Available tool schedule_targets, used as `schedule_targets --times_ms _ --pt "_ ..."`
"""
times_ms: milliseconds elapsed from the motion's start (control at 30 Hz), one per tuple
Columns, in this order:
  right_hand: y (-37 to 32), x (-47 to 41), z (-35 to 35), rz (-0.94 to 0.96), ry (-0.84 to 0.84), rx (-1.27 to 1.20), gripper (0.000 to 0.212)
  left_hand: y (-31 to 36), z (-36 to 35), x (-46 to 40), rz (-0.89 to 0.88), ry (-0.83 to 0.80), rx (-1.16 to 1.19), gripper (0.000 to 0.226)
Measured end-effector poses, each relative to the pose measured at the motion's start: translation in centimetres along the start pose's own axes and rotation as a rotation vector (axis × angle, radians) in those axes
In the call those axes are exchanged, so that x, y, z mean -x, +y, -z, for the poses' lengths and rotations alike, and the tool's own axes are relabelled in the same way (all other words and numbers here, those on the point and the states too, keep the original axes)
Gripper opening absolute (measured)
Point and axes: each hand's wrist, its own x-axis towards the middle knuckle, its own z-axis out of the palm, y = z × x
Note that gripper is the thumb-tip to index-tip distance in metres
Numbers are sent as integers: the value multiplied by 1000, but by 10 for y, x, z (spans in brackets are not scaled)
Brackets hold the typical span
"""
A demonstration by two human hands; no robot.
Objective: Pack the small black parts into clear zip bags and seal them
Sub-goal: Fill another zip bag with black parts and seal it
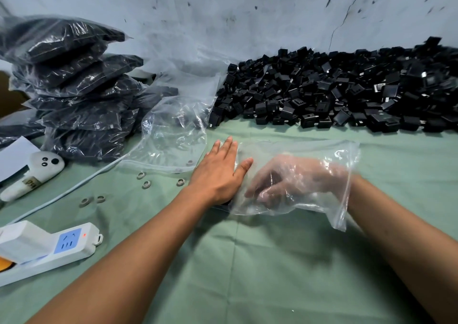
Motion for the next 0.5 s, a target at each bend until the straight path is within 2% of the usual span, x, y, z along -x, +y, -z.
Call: schedule_targets --times_ms 67,167,267,367,500 --pt "17 25 20 44 -165 -203 27 0 0 1 8 -6 -6 84" --pt "42 57 35 100 -266 -367 33 2 2 1 19 -10 -2 83" --pt "51 71 47 -29 -268 -366 40 3 2 2 36 -15 -3 84" --pt "47 80 58 -177 -244 -330 28 3 0 4 59 -13 0 87" --pt "34 90 71 -410 -87 -356 20 4 -3 4 89 4 0 87"
